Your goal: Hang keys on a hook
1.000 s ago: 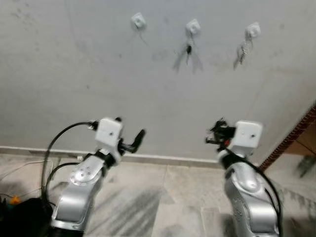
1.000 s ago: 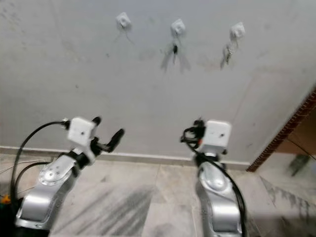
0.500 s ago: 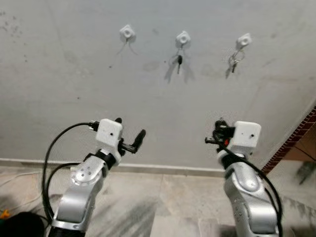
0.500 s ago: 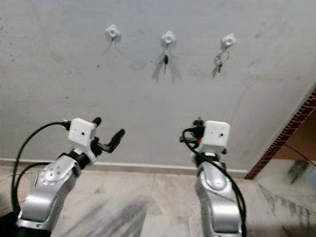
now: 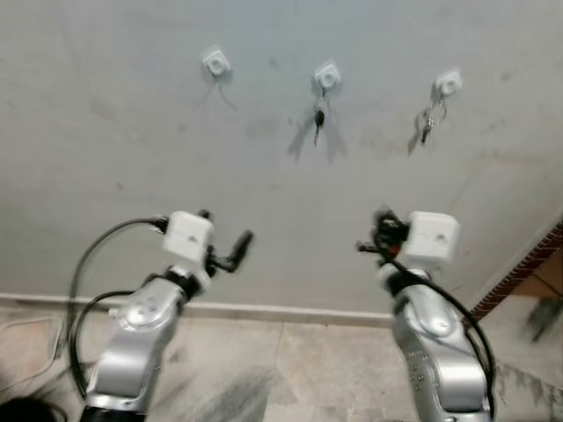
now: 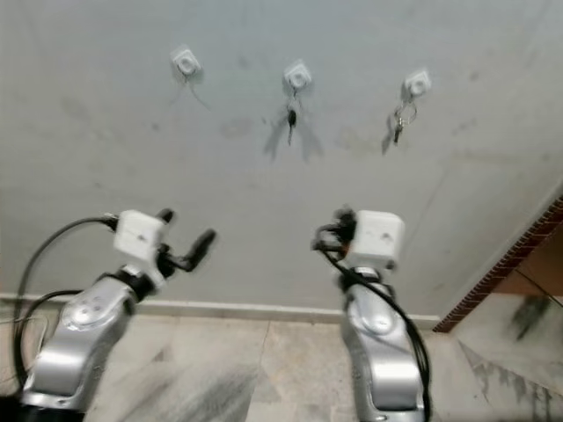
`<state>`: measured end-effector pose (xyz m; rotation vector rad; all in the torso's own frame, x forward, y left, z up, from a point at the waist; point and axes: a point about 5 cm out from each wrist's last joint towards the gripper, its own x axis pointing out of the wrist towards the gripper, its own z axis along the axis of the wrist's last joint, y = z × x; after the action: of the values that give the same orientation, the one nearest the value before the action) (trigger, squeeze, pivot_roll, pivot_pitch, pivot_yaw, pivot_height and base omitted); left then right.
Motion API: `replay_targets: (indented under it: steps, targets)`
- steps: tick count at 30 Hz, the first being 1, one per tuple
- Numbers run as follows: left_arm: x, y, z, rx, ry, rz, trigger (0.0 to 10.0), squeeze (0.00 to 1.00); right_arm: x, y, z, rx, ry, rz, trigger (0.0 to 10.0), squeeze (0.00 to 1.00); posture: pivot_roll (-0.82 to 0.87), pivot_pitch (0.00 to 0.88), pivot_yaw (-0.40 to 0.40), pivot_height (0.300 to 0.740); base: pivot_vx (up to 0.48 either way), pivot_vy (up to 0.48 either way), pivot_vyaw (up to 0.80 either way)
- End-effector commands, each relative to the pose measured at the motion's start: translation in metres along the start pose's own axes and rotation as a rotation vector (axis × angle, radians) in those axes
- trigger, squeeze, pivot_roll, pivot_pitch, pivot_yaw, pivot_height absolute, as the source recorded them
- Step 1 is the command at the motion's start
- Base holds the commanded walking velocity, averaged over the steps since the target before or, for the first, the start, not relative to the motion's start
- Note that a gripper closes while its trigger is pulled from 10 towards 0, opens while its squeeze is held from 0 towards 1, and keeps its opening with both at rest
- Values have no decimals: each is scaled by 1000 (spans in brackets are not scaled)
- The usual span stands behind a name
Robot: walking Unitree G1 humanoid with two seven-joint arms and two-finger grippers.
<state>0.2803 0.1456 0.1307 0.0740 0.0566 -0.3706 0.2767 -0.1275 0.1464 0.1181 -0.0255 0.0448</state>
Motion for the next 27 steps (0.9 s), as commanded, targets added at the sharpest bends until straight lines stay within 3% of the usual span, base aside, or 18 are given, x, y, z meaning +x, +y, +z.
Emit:
replay_targets:
  steps: [1,10,23,27]
  targets:
    - [4,-9,3,0,-10,-32,10000,0,-1,-11,0,-9,-3,-37,10000,0,95,0,-51,740,322,352,0]
    - [4,-9,3,-7,-8,-37,10000,0,-1,-11,0,-8,-3,-37,10000,0,100,0,-47,740,317,348,0]
    - [5,-11,2,-40,0,-23,10000,0,2,-11,-1,-9,-5,-33,10000,0,112,0,-52,740,0,0,0]
    - [6,-12,3,-46,-1,-22,10000,0,2,-12,-1,-9,-6,-35,10000,0,116,0,-54,740,0,375,0]
